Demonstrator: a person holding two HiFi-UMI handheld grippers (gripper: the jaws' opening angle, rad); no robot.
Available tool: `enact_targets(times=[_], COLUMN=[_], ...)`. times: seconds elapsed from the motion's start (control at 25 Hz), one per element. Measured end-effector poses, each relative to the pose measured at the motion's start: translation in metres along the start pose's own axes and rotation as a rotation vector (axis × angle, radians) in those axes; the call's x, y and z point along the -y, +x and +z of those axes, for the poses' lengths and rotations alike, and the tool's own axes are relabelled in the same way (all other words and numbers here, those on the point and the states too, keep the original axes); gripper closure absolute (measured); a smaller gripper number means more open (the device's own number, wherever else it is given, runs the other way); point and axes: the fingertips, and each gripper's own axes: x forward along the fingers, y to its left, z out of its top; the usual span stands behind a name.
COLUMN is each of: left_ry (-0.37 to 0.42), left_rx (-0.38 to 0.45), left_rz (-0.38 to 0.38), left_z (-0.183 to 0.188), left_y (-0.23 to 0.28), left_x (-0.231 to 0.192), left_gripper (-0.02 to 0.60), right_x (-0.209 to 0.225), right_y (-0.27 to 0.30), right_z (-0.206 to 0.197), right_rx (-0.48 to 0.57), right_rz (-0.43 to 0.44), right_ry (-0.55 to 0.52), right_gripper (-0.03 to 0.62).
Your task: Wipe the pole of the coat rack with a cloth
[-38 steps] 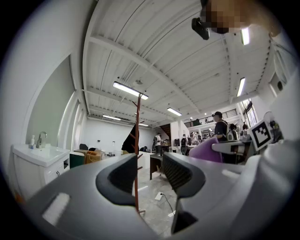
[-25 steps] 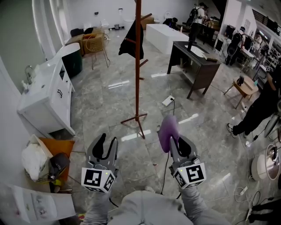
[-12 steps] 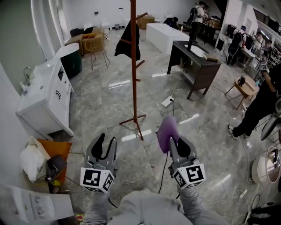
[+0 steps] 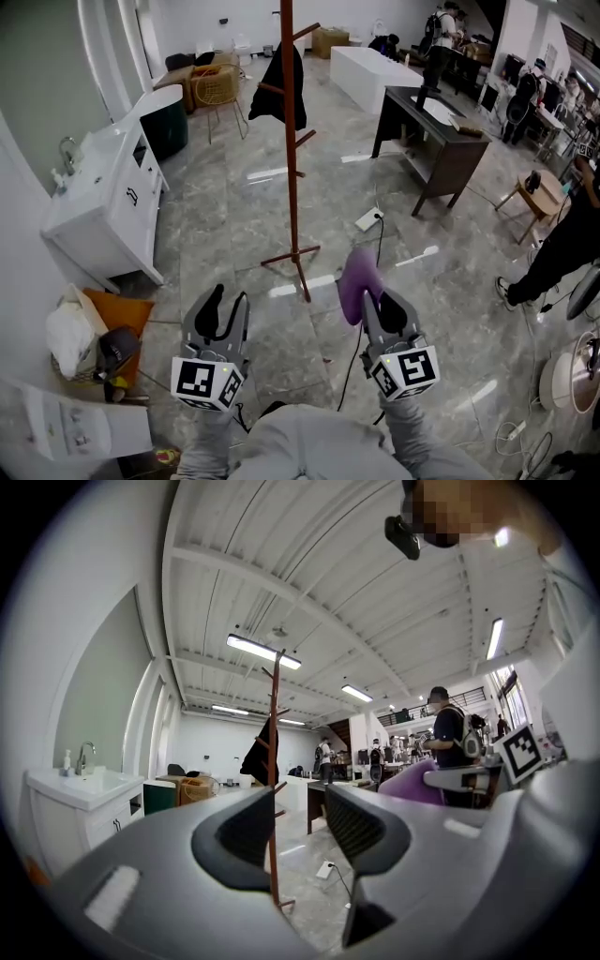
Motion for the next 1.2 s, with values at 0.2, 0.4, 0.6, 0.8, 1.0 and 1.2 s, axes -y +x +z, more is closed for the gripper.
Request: enact_targets(times=[0.2,0.4,0.6,0.8,1.0,1.2], left_ry=[-0.002,0.001,0.005,0.013,0.008,-0.012], left_rx=[-0.001,0.002,-0.005,0.02,0.028,0.028], left_rz=[-0.005,-0.038,-0.095,-0.148,-0.2,-0.235], left_z=[-0.002,-0.006,-0.013,-0.007,-0.007,-0.015], left_y=[0.02,0.053,0.102,0.158,0.205,0.237], left_x=[-0.005,-0.02,-0.048,-0.087,-0.115,-0.137], left_gripper=[0.403,0.403,0.403,0.403,0.403,0.403], right_x=[0.01,0.019,0.03,0.036,0.046,0.046], right_y=[0.015,0.043,0.085,0.139,0.186,0.223], right_z=[-0.001,-0.005,-0.016,-0.014,-0.012,-0.006], right_rx=[-0.005,-0.009,-0.006,0.002,0.02,0.032], right_rz=[-0.002,-0.024,-0.075,-0.128,-0.181,-0.205], right_ry=[0.004,-0.006,-0.004,-0.017,-0.031,-0.05], right_gripper=[0.539,0.54,0.54,0.539,0.539,0.539])
